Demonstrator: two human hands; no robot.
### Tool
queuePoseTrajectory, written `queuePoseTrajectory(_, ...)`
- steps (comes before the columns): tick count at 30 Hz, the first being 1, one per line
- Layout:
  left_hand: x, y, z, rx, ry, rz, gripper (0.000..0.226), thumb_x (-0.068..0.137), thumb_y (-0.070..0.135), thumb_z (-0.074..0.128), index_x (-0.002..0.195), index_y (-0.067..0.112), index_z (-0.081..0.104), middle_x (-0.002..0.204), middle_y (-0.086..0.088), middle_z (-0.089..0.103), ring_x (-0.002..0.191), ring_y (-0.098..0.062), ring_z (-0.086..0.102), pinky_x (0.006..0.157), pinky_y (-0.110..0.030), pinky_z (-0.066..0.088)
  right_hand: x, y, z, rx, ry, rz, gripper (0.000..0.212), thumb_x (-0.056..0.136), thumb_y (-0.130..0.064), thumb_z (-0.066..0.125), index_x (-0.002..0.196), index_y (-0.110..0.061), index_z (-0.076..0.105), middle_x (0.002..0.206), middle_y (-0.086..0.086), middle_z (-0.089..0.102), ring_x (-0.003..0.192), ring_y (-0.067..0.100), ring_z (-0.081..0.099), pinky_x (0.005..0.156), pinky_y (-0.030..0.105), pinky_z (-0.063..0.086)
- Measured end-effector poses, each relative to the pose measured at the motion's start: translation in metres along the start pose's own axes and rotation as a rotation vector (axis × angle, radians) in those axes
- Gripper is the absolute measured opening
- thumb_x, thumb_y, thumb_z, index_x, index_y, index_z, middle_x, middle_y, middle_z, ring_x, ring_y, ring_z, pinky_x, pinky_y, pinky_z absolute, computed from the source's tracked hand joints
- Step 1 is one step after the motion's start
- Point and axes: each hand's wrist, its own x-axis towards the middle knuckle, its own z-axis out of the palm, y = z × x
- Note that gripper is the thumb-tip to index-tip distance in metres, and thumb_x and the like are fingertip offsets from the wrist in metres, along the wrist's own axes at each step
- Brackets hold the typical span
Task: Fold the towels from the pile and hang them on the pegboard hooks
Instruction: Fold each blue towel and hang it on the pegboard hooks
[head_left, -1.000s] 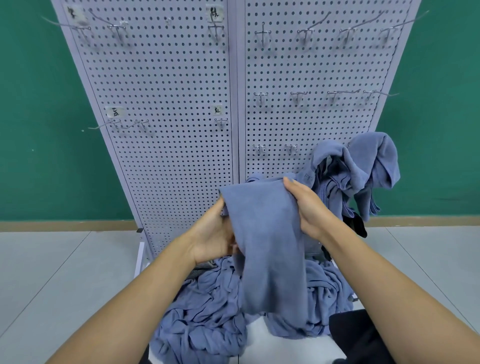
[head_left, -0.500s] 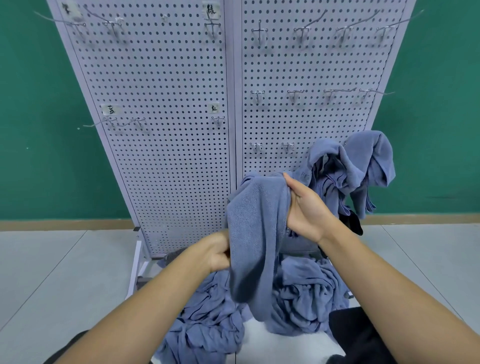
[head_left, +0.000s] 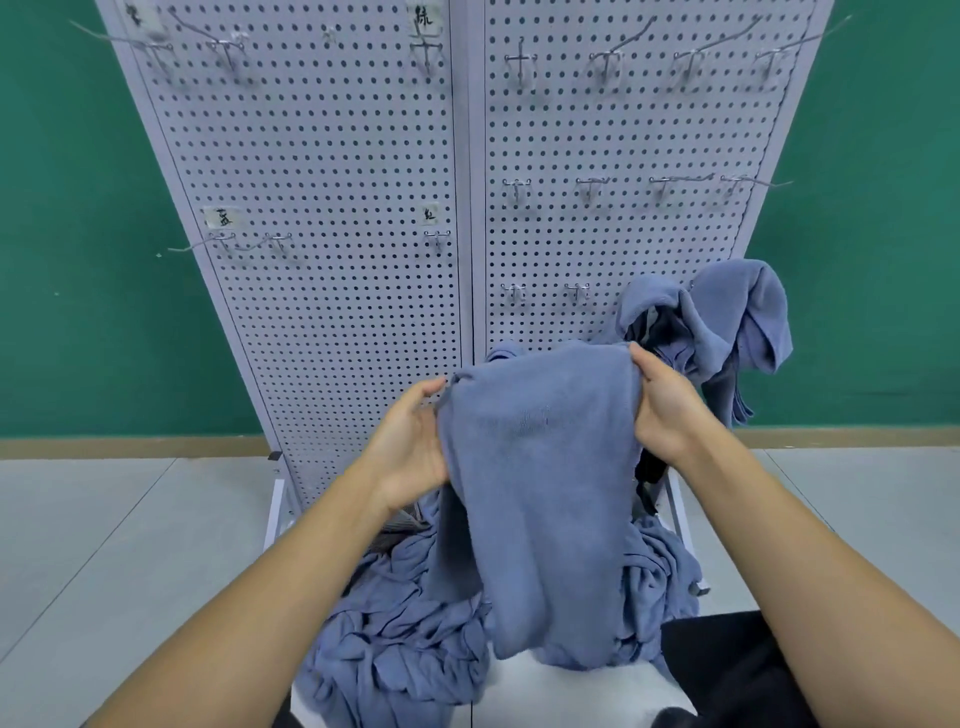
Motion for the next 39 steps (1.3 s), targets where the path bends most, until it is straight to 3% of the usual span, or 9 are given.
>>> queuePoseTrajectory(7,0.0,0.027,-0.021,0.233,0.182,0.027,0.016,0.094,0.024,0.053,0.095,0.012,0.065,0.086,-0.002,0.067,0.082,-0.015,0.061,0.076,-0.031,0.051,0.002,-0.007,-0.022,-0.165,0.037,-0.069,0.028,0.096,-0.027,0.055,0.104,-0.003,0.068,0.105,0.011,0.072,0.102,0.018,0.067,0.085,0.029,0.051)
queuePoseTrajectory(11,0.002,0.033,-0.03,0.102,0.303,0.024,0.008,0.089,0.013,0.06,0.089,0.007,0.065,0.084,-0.006,0.066,0.073,-0.017,0.065,0.062,-0.027,0.058,0.004,-0.008,-0.029,-0.207,0.051,-0.112,0.023,0.094,-0.024,0.058,0.1,-0.004,0.068,0.098,0.011,0.072,0.093,0.019,0.067,0.081,0.029,0.052)
queuePoseTrajectory(15,-0.001,0.033,-0.035,0.022,0.344,-0.053,0.012,0.094,0.009,0.052,0.087,0.003,0.059,0.077,-0.008,0.065,0.065,-0.017,0.064,0.052,-0.026,0.057,0.005,-0.008,-0.031,-0.237,0.066,-0.182,0.016,0.097,-0.02,0.053,0.092,-0.013,0.067,0.085,0.0,0.073,0.08,0.011,0.068,0.073,0.026,0.053)
queuePoseTrajectory(19,-0.001,0.033,-0.033,0.079,0.33,-0.113,0.01,0.093,0.003,0.051,0.099,0.003,0.059,0.087,-0.009,0.067,0.081,-0.019,0.061,0.056,-0.029,0.059,0.002,-0.016,-0.035,-0.257,0.074,-0.186,0.014,0.098,-0.019,0.052,0.095,-0.016,0.065,0.094,0.001,0.071,0.087,0.012,0.066,0.076,0.026,0.052)
queuePoseTrajectory(25,-0.005,0.063,-0.006,0.18,0.43,0.079,0.017,0.088,0.001,0.061,0.097,0.016,0.057,0.093,-0.004,0.06,0.079,-0.014,0.057,0.068,-0.026,0.049,0.003,-0.049,-0.024,-0.093,0.092,-0.163,0.012,0.096,-0.017,0.055,0.101,-0.011,0.064,0.073,-0.001,0.071,0.09,0.017,0.062,0.081,0.028,0.052)
queuePoseTrajectory(27,-0.009,0.077,0.005,0.225,0.422,0.108,0.016,0.087,0.001,0.062,0.097,0.014,0.059,0.096,-0.006,0.059,0.08,-0.013,0.055,0.069,-0.024,0.049,0.0,-0.062,-0.021,-0.093,0.133,-0.125,0.025,0.093,-0.028,0.06,0.113,-0.014,0.061,0.076,0.002,0.071,0.089,0.019,0.066,0.072,0.031,0.054)
queuePoseTrajectory(31,-0.02,0.099,0.021,0.239,0.382,0.139,0.013,0.089,0.003,0.06,0.094,0.015,0.061,0.094,-0.004,0.06,0.085,-0.014,0.056,0.074,-0.025,0.049,-0.005,-0.083,-0.018,-0.208,0.17,-0.09,0.02,0.094,-0.032,0.059,0.098,-0.013,0.062,0.086,0.001,0.063,0.082,0.017,0.061,0.066,0.03,0.048)
queuePoseTrajectory(34,-0.027,0.11,0.032,0.385,0.42,0.216,0.014,0.086,0.001,0.064,0.096,0.011,0.066,0.089,-0.004,0.067,0.076,-0.013,0.064,0.064,-0.024,0.054,-0.008,-0.095,-0.016,-0.298,0.211,-0.089,0.016,0.094,-0.026,0.06,0.084,-0.013,0.06,0.074,0.0,0.057,0.067,0.014,0.053,0.058,0.026,0.045)
queuePoseTrajectory(39,-0.035,0.124,0.052,0.499,0.485,0.325,0.009,0.082,-0.001,0.069,0.088,0.006,0.069,0.069,-0.002,0.07,0.058,-0.009,0.066,0.051,-0.017,0.053,-0.012,-0.113,-0.017,-0.412,0.237,-0.126,0.02,0.087,-0.017,0.069,0.074,-0.017,0.054,0.072,0.003,0.05,0.063,0.013,0.046,0.061,0.025,0.046)
